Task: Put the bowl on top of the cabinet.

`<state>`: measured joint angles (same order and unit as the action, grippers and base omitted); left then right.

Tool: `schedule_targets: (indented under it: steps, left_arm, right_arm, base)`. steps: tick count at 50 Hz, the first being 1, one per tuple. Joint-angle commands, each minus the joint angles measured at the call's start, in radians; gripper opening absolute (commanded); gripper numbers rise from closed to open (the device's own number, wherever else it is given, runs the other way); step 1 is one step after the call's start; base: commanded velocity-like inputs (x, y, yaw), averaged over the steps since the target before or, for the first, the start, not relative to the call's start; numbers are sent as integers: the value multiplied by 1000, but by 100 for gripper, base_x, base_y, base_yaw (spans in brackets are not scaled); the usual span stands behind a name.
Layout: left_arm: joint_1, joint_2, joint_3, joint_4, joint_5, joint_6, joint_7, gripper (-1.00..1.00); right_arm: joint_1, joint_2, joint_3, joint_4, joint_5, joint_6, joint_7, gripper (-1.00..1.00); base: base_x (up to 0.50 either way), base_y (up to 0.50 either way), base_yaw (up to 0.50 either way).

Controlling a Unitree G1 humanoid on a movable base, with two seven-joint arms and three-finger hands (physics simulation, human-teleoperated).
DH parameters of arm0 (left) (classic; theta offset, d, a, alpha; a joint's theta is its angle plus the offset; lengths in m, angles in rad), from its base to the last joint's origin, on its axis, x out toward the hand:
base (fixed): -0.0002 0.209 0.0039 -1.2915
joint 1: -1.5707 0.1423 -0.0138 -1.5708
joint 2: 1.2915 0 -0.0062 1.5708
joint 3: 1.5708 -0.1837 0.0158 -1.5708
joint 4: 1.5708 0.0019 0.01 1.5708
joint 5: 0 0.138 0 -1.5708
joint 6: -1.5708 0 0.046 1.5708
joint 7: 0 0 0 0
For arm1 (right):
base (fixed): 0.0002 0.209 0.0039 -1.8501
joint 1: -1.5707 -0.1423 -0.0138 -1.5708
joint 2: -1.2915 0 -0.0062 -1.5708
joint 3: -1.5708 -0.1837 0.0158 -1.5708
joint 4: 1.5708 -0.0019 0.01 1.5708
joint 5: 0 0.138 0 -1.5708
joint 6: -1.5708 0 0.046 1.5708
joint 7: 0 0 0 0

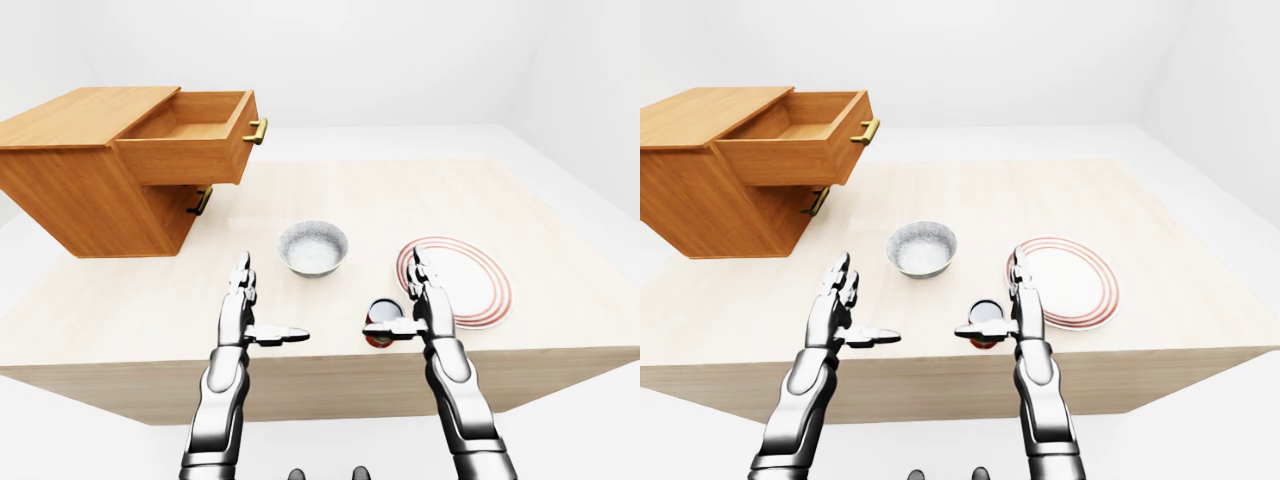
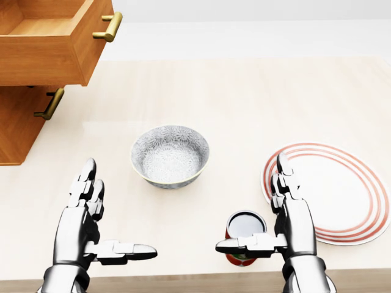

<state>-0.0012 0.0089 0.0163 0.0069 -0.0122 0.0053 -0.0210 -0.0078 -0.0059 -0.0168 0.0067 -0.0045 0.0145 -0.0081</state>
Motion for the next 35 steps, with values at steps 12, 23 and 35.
schedule_targets:
  steps: [12,23,35]
  left_arm:
    - [-7,22,46,-36,-50,77,-45,100]
    - [-7,26,60,-53,-63,78,-56,100]
    - [-11,27,71,-66,-70,82,-42,100]
  right_arm:
    - [-15,-9,-13,11,-19,44,-28,100]
    - [-22,-7,1,36,-64,31,-43,100]
    - [-12,-6,11,22,-90,27,-34,100]
  base:
    - [0,0,0]
    - [0,0,0]
    - [2,0,0]
